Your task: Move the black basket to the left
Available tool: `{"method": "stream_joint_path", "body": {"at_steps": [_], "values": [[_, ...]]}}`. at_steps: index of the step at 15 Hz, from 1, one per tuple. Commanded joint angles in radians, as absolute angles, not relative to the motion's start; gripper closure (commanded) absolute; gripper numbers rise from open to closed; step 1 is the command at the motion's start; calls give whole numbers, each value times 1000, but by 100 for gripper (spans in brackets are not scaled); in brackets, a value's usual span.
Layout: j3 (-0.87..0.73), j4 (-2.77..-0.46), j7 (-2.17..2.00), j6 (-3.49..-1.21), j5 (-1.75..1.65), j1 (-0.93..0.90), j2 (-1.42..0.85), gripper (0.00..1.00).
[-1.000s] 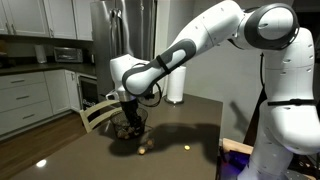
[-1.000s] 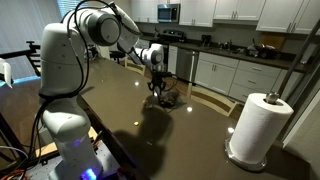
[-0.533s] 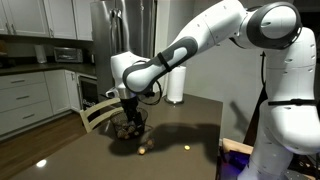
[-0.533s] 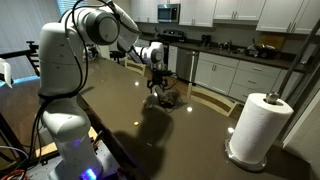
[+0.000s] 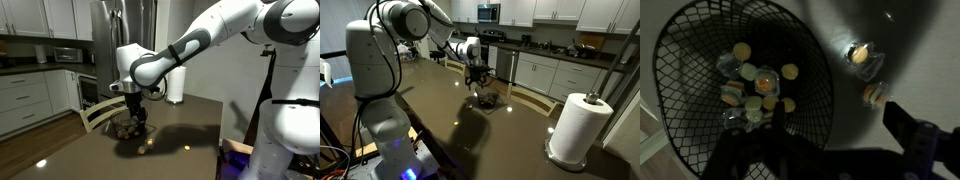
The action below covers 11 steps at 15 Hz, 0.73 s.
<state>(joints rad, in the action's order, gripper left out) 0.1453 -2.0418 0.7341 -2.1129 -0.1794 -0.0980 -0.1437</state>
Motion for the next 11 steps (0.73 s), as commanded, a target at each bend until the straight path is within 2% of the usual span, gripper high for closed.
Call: {"method": "stream_joint_path", "body": {"at_steps": [1, 5, 6, 11], "values": [[152, -2190, 682, -2199, -176, -110, -21, 0], [155, -2353, 618, -2321, -182, -132, 91, 0], [148, -2247, 657, -2254, -179, -132, 5, 0], [146, -2330, 637, -2290, -180, -142, 73, 0]]}}
